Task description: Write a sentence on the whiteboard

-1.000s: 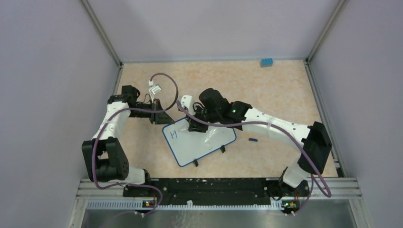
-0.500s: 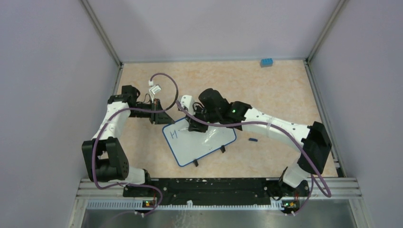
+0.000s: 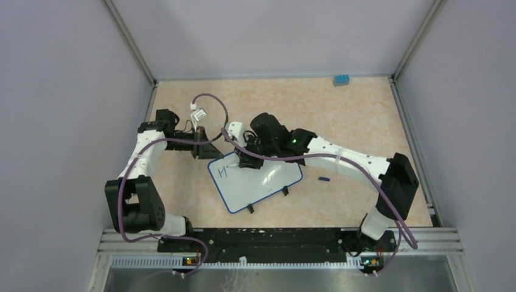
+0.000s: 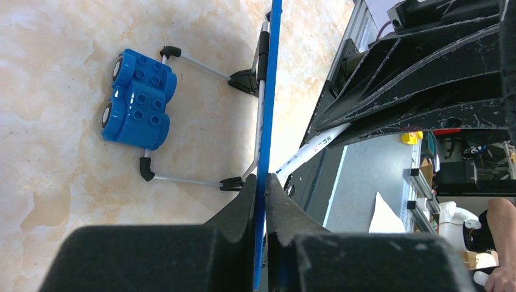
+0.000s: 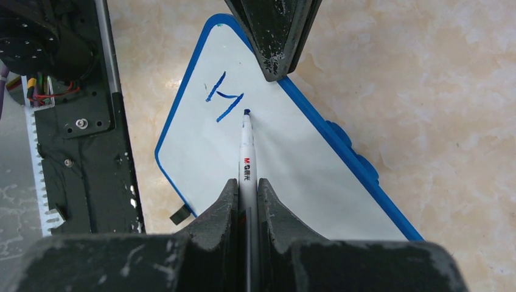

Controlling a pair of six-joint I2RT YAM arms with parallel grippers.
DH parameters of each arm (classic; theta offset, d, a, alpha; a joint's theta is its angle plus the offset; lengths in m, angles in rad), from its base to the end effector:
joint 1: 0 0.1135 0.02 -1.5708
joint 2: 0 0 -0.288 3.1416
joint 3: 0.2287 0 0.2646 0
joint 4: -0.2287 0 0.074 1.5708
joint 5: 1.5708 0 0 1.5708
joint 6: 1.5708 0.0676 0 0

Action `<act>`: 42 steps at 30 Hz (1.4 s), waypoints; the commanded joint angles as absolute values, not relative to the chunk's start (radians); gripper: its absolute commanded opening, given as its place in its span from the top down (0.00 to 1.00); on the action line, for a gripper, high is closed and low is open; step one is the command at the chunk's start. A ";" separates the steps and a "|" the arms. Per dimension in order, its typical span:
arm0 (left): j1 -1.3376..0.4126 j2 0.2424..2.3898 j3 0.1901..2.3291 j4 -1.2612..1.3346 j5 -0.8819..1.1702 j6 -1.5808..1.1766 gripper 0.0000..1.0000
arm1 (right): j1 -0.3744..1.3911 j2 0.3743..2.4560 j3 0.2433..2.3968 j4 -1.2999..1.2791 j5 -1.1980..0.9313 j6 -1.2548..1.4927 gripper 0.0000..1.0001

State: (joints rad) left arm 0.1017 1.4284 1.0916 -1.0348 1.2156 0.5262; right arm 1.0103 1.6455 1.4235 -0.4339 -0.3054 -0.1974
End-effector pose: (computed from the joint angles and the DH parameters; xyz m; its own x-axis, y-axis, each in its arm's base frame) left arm 0.2666 -0.0365 0.2745 -0.7683 0.0972 -0.6327 0.6189 0.3654 -0.6953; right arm 0.2038 0.3630 0.3180 -0.1347 -0.5664 -0.8131 -0.9799 0.1980 0.0244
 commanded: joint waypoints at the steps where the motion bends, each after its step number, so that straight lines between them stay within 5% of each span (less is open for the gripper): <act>1: 0.094 1.407 1.080 -1.035 1.221 0.538 1.00 | 1.011 1.662 1.479 -0.407 -0.289 -0.196 1.00; 42: 0.093 1.408 1.080 -1.034 1.217 0.534 1.00 | 1.005 1.586 1.378 -0.435 -0.251 -0.231 1.00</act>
State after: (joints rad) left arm 0.1013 1.4284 1.0912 -1.0267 1.2148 0.5266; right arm 1.0214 1.6337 1.3724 -0.4431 -0.2966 -0.2096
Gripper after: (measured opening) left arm 0.081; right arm 0.086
